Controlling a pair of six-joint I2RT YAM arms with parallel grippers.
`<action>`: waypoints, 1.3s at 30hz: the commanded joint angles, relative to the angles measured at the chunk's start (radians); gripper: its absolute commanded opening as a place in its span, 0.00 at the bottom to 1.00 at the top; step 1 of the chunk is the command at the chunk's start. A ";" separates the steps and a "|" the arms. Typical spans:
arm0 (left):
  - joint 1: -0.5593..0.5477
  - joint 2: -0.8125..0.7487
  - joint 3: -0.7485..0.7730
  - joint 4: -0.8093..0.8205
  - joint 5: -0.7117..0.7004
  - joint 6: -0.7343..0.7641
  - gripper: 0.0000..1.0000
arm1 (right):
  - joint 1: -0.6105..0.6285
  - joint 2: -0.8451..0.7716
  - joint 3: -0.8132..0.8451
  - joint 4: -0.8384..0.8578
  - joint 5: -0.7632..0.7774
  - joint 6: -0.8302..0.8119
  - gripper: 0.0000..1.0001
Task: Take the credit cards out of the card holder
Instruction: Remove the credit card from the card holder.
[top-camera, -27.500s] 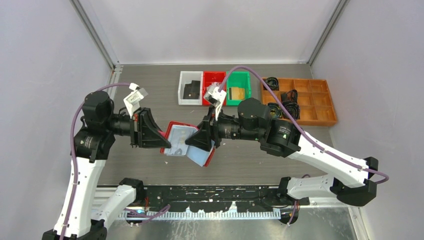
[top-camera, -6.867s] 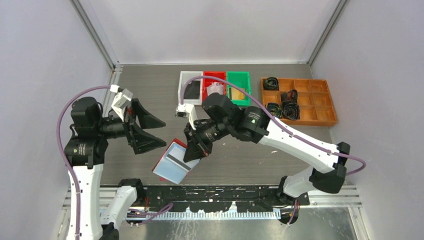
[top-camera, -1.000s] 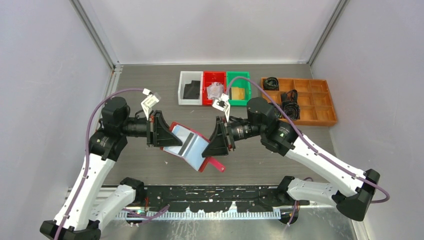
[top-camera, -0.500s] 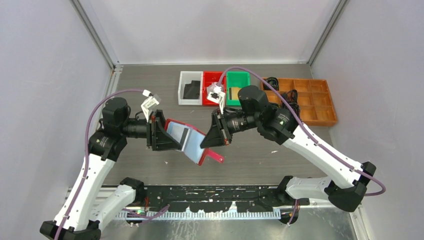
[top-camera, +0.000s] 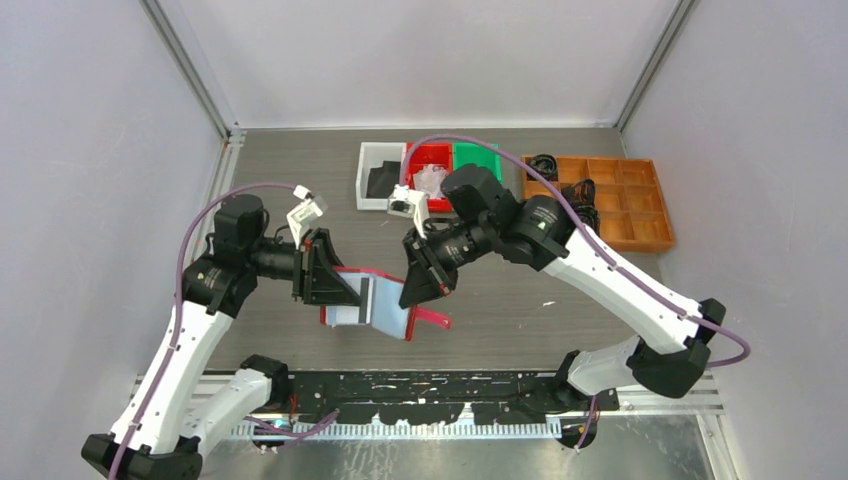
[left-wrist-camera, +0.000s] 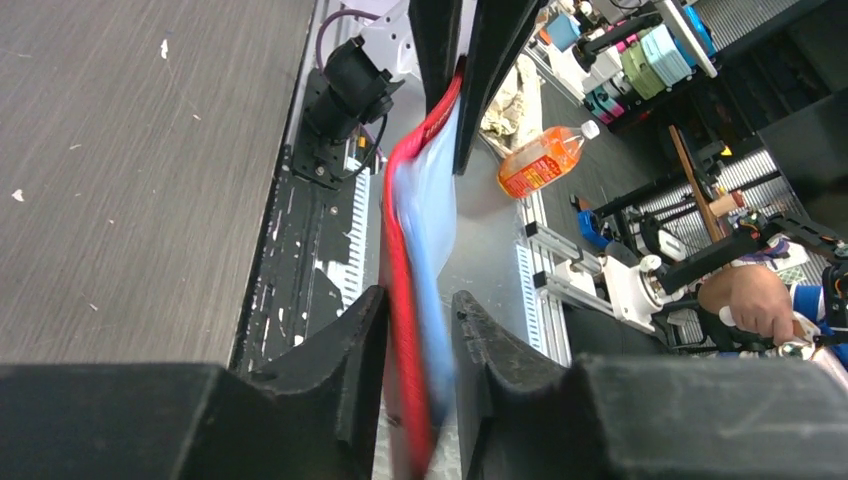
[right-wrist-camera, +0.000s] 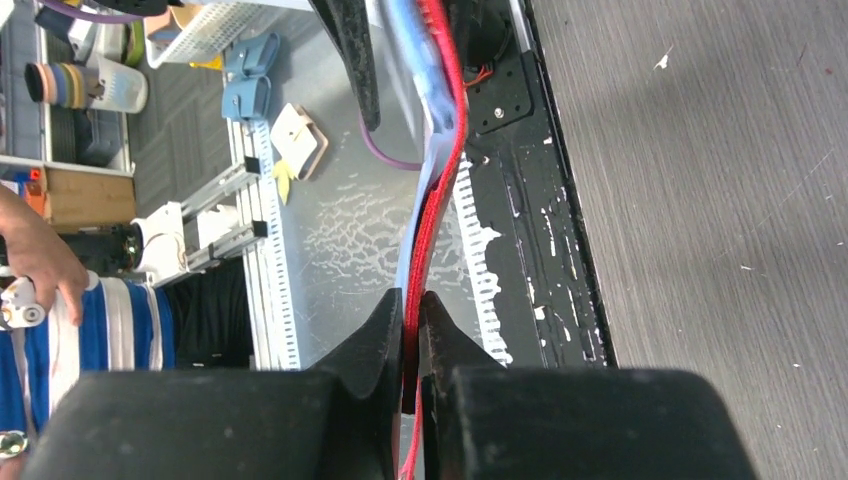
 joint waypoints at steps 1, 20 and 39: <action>0.003 -0.002 0.023 -0.037 0.060 0.057 0.25 | 0.020 0.032 0.085 -0.074 0.029 -0.066 0.01; 0.004 0.071 0.075 -0.018 -0.257 -0.058 0.00 | -0.106 -0.280 -0.248 0.557 0.072 0.442 0.61; 0.006 -0.008 -0.021 0.291 -0.120 -0.395 0.00 | -0.057 -0.144 -0.556 1.121 -0.033 0.734 0.53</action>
